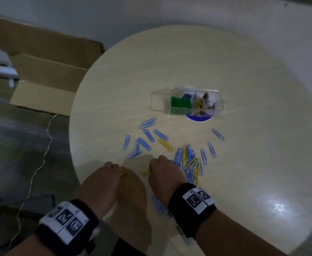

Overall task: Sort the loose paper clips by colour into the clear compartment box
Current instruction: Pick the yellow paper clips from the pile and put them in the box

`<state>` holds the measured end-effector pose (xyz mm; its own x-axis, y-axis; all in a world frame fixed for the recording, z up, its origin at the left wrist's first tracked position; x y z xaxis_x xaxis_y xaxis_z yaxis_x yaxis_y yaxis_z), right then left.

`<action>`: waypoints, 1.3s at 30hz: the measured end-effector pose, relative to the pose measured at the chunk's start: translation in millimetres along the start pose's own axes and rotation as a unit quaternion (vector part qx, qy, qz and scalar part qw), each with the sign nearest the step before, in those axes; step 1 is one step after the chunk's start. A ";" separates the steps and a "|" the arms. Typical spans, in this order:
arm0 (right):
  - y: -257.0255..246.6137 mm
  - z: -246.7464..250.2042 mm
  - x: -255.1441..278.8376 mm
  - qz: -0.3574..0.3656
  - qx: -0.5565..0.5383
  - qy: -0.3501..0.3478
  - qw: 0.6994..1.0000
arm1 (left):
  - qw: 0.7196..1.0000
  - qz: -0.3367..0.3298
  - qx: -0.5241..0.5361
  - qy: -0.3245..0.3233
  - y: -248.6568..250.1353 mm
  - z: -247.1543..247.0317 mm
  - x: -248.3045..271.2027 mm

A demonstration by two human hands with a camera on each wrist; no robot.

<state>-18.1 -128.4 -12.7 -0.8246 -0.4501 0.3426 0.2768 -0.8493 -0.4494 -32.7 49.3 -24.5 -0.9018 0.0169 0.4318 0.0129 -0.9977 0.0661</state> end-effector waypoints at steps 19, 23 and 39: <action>114.7 88.0 65.5 -0.106 -0.217 0.304 0.922 | 0.932 -0.035 0.350 0.090 146.1 95.5 -89.5; 146.4 116.1 69.4 -0.136 -0.245 0.382 0.880 | 0.914 -0.019 0.387 0.119 195.3 114.9 -128.4; 173.5 162.6 -9.7 -0.142 -0.223 0.365 0.893 | 0.886 0.003 0.446 0.125 175.8 110.4 -127.7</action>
<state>118.2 -316.2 40.1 -0.9770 0.2039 -0.0619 -0.0834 -0.6331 -0.7696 132.4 -121.1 31.3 -0.9664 -0.1153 0.2296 0.2547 -0.5467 0.7977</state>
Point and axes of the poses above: each hand's wrist, its own x-axis away from the middle knuckle, its own z-axis out of the back of the hand, y = z × x, the point moved 3 cm from there along -x, towards the middle knuckle, and after that the axes turned 11 degrees about z, right-handed, at the moved point
